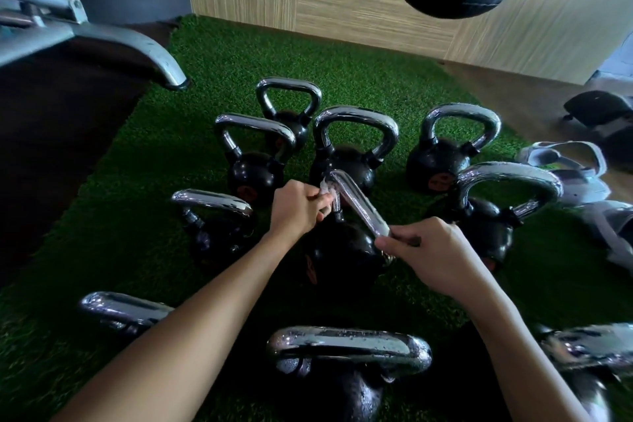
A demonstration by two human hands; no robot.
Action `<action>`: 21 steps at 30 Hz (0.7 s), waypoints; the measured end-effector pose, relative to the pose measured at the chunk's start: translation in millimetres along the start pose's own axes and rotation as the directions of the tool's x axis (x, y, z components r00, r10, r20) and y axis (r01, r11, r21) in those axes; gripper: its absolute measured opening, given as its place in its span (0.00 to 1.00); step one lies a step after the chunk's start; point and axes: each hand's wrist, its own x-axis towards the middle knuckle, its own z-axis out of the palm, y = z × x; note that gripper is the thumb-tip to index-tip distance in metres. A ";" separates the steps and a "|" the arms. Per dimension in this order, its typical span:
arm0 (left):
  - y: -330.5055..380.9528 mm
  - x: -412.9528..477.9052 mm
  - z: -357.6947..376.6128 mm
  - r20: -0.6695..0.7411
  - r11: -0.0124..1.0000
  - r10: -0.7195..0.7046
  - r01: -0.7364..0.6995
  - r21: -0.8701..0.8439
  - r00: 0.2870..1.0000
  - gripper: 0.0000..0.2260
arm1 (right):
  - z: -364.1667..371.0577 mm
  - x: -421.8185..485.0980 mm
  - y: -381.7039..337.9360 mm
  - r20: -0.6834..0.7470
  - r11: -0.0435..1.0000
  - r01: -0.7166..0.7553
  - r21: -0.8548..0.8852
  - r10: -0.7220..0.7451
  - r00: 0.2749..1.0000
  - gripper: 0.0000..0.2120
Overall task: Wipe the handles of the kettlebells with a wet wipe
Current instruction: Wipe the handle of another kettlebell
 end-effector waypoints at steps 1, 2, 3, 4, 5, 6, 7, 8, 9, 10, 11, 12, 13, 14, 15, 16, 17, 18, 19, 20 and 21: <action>4.6 1.8 -1.0 -0.028 0.999 0.006 -0.007 -0.038 1.000 0.11 | 0.5 0.0 0.8 -0.008 1.000 0.005 0.009 -0.005 1.000 0.16; 8.5 2.3 -1.4 -0.046 0.998 0.007 -0.010 -0.066 0.999 0.11 | 1.3 -0.2 1.3 -0.013 1.000 0.009 0.016 -0.009 1.000 0.15; 11.2 3.1 -1.5 -0.046 0.996 -0.009 0.005 -0.089 0.999 0.12 | 2.1 0.1 1.7 -0.016 1.000 0.013 0.021 -0.012 1.000 0.13; 11.7 4.1 -1.3 -0.032 0.991 -0.049 0.044 -0.127 0.998 0.11 | 2.6 0.4 2.2 -0.019 1.000 0.010 0.023 -0.009 1.000 0.11; 11.2 4.9 -1.6 -0.009 0.978 -0.105 0.102 -0.180 0.994 0.11 | 2.7 0.7 2.3 -0.019 1.000 0.009 0.026 -0.009 1.000 0.10; 10.4 5.1 -2.1 0.014 0.957 -0.165 0.164 -0.241 0.986 0.11 | 2.7 0.7 2.4 -0.015 0.999 0.014 0.036 -0.014 1.000 0.10; 10.3 3.5 -3.1 0.033 0.932 -0.217 0.217 -0.290 0.976 0.09 | 2.6 0.1 2.5 -0.008 0.999 0.023 0.043 -0.022 1.000 0.11; 9.9 1.9 -3.6 0.043 0.909 -0.252 0.252 -0.332 0.967 0.08 | 3.1 -0.4 2.5 -0.005 0.999 0.029 0.046 -0.029 1.000 0.13; 10.0 -0.2 -2.9 0.053 0.888 -0.274 0.274 -0.368 0.960 0.07 | 3.8 -1.0 2.9 -0.010 0.998 0.033 0.047 -0.033 0.999 0.15; 10.9 -3.7 -1.0 0.067 0.869 -0.283 0.285 -0.405 0.957 0.07 | 4.5 -1.5 3.1 -0.018 0.998 0.035 0.050 -0.034 0.999 0.16; 12.3 -7.2 2.5 0.077 0.854 -0.284 0.289 -0.432 0.956 0.08 | 4.7 -2.0 2.9 -0.024 0.998 0.035 0.057 -0.034 0.999 0.16; 16.0 -11.3 6.6 0.075 0.846 -0.286 0.289 -0.448 0.955 0.08 | 4.6 -2.0 3.1 -0.026 0.997 0.035 0.063 -0.034 0.999 0.16; 20.3 -13.4 10.3 0.054 0.840 -0.299 0.289 -0.459 0.953 0.08 | 4.2 -1.9 3.5 -0.024 0.997 0.035 0.071 -0.034 0.999 0.16; 24.7 -13.3 12.7 0.020 0.828 -0.319 0.289 -0.481 0.948 0.07 | 3.5 -1.3 4.2 -0.018 0.996 0.035 0.081 -0.034 0.999 0.16; 28.6 -11.2 13.1 -0.013 0.812 -0.339 0.286 -0.510 0.941 0.07 | 2.2 -0.8 4.2 -0.009 0.995 0.035 0.097 -0.034 0.999 0.15; 32.0 -7.4 12.3 -0.039 0.790 -0.366 0.288 -0.541 0.930 0.08 | 1.2 0.0 4.7 0.000 0.995 0.026 0.100 -0.026 1.000 0.13; 34.6 -2.9 10.3 -0.058 0.768 -0.396 0.296 -0.568 0.916 0.09 | 0.4 1.0 5.3 0.008 0.995 0.021 0.093 -0.022 1.000 0.12; 36.4 0.7 8.9 -0.071 0.751 -0.420 0.302 -0.587 0.905 0.09 | 0.2 2.1 6.0 0.012 0.997 0.021 0.076 -0.022 1.000 0.16; 37.2 1.5 9.0 -0.078 0.751 -0.424 0.302 -0.586 0.902 0.09 | 0.2 2.2 6.5 0.014 0.997 0.020 0.069 -0.021 1.000 0.19; 37.7 -1.4 10.6 -0.080 0.768 -0.409 0.296 -0.567 0.909 0.10 | 0.2 2.0 7.2 0.010 0.997 0.019 0.070 -0.020 1.000 0.19; 37.0 -7.5 13.8 -0.078 0.793 -0.378 0.279 -0.541 0.923 0.11 | 0.2 1.1 7.5 0.005 0.996 0.022 0.083 -0.023 1.000 0.18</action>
